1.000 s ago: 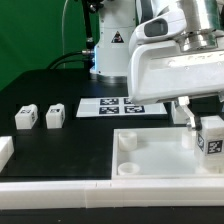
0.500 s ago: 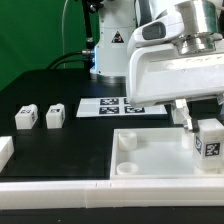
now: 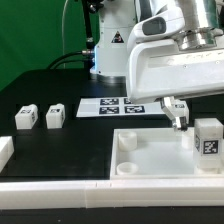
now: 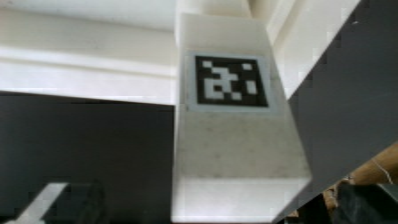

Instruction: Assemble one leg

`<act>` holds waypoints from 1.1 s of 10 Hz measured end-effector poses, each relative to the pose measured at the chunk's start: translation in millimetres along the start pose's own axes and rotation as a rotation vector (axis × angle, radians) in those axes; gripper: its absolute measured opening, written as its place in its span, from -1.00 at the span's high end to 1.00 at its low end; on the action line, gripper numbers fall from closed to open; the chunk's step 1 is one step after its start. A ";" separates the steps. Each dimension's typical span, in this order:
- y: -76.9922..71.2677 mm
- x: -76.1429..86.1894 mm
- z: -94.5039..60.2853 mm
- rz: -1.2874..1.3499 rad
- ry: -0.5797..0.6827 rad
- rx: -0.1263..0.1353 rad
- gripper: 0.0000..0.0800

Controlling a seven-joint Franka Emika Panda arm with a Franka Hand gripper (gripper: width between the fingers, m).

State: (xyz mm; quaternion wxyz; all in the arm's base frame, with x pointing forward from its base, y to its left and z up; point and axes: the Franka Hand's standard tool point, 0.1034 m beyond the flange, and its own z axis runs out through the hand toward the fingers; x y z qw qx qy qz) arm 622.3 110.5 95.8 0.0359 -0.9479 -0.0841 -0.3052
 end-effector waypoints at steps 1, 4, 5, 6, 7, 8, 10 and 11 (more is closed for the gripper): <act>-0.2 0.9 -0.6 0.000 0.002 0.000 -0.62; -0.3 6.6 -4.7 -0.001 0.011 0.000 -0.62; -0.6 9.3 -7.7 -0.001 0.006 0.001 -0.62; -2.2 10.4 -11.6 -0.001 -0.033 0.007 -0.62; -0.9 14.3 -14.6 0.000 -0.026 0.005 -0.62; -2.0 8.3 -12.5 0.000 -0.092 0.014 -0.62; -3.3 13.5 -14.6 0.002 -0.258 0.038 -0.62; -4.8 7.4 -14.5 0.005 -0.373 0.054 -0.62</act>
Offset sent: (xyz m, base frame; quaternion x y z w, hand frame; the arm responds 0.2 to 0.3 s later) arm -0.0065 -0.0068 0.0109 -0.0124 -0.0165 -0.0009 0.9998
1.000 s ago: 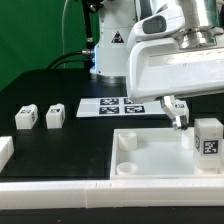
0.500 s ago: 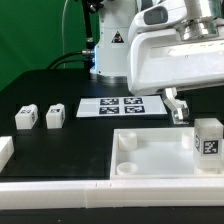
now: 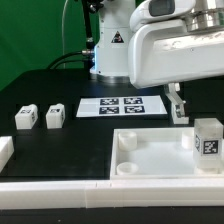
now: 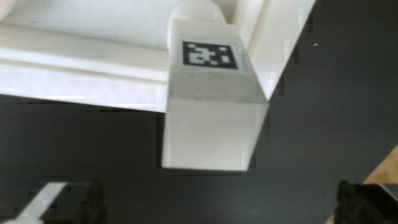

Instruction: Assemble one leg

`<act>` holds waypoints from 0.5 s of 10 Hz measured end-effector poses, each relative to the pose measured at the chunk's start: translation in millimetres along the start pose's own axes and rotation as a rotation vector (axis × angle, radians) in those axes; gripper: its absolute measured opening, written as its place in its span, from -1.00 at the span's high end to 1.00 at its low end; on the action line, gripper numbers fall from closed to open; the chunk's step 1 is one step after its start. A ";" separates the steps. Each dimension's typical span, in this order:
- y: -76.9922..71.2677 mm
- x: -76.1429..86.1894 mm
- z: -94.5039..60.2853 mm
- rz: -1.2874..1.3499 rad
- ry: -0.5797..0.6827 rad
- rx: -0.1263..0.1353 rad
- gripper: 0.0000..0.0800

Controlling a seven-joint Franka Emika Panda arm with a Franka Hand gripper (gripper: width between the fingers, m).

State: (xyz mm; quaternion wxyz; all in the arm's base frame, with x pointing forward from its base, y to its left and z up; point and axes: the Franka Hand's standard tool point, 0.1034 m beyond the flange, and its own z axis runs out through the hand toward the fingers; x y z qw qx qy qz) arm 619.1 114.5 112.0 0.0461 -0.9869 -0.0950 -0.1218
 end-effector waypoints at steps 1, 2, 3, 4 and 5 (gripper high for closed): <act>0.1 1.3 0.2 0.003 -0.079 0.012 -0.62; -0.5 -1.2 2.0 0.005 -0.187 0.028 -0.62; 1.0 3.6 4.1 0.006 -0.231 0.036 -0.62; 0.3 5.0 4.7 0.006 -0.237 0.038 -0.62; 0.4 4.9 5.2 0.006 -0.233 0.037 -0.62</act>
Offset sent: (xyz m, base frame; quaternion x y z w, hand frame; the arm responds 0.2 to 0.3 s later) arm 0.0000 0.0000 0.0000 0.0000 -0.0899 0.0000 0.9960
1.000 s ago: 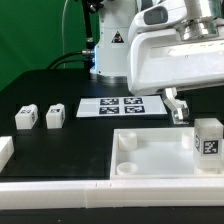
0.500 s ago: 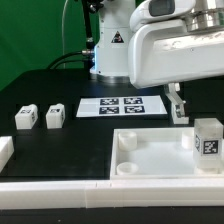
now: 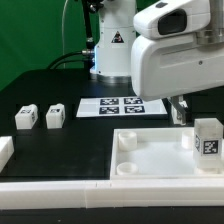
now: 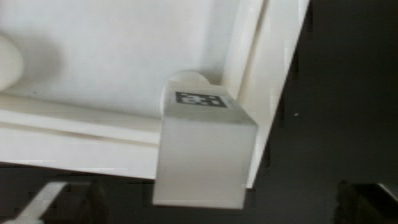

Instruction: Assemble one leg

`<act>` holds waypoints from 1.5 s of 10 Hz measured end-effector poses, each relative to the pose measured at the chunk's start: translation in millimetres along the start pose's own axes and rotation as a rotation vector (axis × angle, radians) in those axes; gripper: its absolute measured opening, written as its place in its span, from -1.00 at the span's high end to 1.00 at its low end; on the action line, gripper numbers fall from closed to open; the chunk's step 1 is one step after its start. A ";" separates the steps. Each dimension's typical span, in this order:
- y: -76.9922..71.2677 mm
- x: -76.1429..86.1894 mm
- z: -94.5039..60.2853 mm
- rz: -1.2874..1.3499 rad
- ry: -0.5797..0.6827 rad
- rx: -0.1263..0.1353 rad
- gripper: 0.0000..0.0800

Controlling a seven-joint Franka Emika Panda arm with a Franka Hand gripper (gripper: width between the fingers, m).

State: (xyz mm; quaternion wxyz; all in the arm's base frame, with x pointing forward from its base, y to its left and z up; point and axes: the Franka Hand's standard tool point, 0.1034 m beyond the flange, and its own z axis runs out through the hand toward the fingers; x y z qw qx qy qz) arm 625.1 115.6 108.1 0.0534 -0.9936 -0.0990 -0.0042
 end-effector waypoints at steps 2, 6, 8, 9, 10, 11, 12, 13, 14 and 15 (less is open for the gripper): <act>1.9 -0.1 2.3 0.003 0.001 -0.001 -0.62; 11.2 1.5 22.3 0.016 0.022 -0.006 -0.62; 11.0 2.5 23.6 0.015 0.031 -0.007 -0.62; 11.2 2.5 23.6 0.015 0.031 -0.007 -0.31; 11.2 2.5 23.6 0.015 0.031 -0.007 -0.31; 11.2 2.5 23.6 0.015 0.031 -0.007 0.02; 11.2 2.6 23.6 0.015 0.031 -0.007 0.02; 11.2 2.6 23.6 0.015 0.031 -0.007 0.27; 11.1 2.6 23.6 0.024 0.031 -0.007 0.27; 11.0 2.6 23.6 0.040 0.031 -0.006 0.27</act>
Offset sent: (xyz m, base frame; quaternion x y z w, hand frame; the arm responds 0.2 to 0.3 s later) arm 0.0092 -0.0163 -0.0299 -0.0084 0.0399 0.0202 0.9990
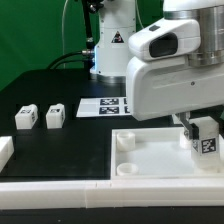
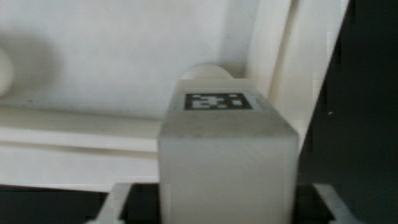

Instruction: Assemble one leg

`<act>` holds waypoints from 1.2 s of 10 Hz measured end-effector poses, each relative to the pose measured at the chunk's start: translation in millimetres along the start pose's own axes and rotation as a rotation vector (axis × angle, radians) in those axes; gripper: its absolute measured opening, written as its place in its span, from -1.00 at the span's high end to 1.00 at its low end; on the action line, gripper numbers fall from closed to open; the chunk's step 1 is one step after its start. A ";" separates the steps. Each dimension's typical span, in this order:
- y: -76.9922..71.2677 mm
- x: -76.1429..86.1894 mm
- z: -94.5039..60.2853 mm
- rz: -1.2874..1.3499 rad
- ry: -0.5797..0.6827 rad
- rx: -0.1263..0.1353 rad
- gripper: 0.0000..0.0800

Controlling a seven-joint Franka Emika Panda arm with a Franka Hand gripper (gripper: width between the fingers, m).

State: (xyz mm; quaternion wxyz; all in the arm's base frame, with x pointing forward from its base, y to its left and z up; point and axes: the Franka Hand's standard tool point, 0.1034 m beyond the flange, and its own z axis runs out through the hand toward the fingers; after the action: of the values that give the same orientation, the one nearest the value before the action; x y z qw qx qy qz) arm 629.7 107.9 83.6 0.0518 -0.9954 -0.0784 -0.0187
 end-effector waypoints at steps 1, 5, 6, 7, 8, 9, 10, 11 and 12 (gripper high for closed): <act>0.0 0.0 0.0 -0.002 0.000 0.000 0.27; 2.3 1.8 0.6 0.465 0.023 0.019 0.27; 3.3 1.4 1.1 0.578 0.023 0.018 0.27; 4.1 1.1 1.3 0.672 0.022 0.018 0.27; 5.4 0.6 1.8 0.792 0.021 0.018 0.27; 6.8 -0.2 2.0 0.928 0.015 0.024 0.27; 8.3 -1.1 2.4 1.068 0.009 0.029 0.27; 9.0 -2.1 2.5 1.179 0.004 0.034 0.27; 8.9 -3.7 2.8 1.314 -0.003 0.042 0.27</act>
Offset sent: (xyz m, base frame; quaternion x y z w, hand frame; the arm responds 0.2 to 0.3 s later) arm -0.0021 -0.0095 0.0006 0.0057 0.0210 0.2816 0.9593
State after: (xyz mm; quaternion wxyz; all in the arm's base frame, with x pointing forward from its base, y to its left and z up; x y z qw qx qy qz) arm 627.5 98.9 79.7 0.0720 -0.8349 0.5454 0.0196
